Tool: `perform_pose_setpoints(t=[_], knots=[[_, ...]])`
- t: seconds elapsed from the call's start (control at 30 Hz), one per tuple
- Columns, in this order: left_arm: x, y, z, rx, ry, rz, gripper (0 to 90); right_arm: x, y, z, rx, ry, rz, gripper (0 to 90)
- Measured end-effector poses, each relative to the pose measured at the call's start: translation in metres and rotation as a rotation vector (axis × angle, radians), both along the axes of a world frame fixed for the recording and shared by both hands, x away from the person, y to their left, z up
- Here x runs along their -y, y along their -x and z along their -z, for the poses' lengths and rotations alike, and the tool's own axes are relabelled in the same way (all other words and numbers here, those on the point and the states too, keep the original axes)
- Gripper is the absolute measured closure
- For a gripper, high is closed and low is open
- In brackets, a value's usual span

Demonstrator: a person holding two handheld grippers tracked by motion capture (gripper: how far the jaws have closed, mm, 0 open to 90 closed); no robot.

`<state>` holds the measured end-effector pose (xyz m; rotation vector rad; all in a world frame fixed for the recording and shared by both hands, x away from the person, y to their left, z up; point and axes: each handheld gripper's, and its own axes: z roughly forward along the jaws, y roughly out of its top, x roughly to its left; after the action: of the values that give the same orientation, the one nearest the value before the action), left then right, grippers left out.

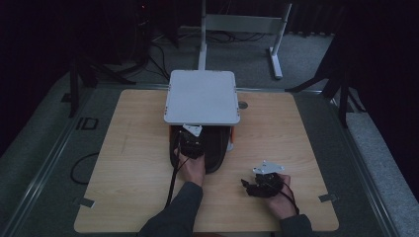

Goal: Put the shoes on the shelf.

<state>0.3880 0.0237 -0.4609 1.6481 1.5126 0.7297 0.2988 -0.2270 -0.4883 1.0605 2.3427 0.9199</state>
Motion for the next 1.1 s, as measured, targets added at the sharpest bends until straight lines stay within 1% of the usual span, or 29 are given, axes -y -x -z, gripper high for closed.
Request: perform_pose_setpoints(t=[0.1,0.2,0.23,0.37,0.5,0.9,0.93,1.0,1.1], knots=[[0.002,-0.003,0.001,0.009,0.009,-0.015,75.1,0.000,0.000,0.000,-0.002,0.003,-0.001,32.8],[0.002,-0.003,0.001,0.011,0.011,-0.017,75.0,0.000,0.000,0.000,-0.002,0.004,-0.002,32.9],[0.003,-0.005,0.001,0.022,0.011,-0.025,75.0,0.000,0.000,0.000,-0.003,0.002,-0.001,32.8],[0.006,-0.006,0.002,0.041,0.016,-0.044,74.9,0.000,0.000,0.001,-0.002,0.005,-0.004,32.8],[0.008,-0.009,0.002,0.051,0.023,-0.056,74.9,0.000,0.000,0.001,-0.003,0.004,-0.003,32.8],[0.011,-0.014,0.000,0.104,0.044,-0.085,74.8,0.000,0.000,0.001,-0.005,0.004,-0.003,32.8],[0.011,-0.014,0.000,0.104,0.044,-0.085,74.7,0.000,0.000,0.001,-0.005,0.004,-0.003,32.8],[0.011,-0.015,0.002,0.125,0.040,-0.085,74.7,0.000,0.000,0.001,-0.006,0.004,-0.003,32.8],[0.011,-0.016,0.002,0.137,0.044,-0.090,74.5,0.000,0.001,0.002,-0.007,0.006,-0.004,32.8]])
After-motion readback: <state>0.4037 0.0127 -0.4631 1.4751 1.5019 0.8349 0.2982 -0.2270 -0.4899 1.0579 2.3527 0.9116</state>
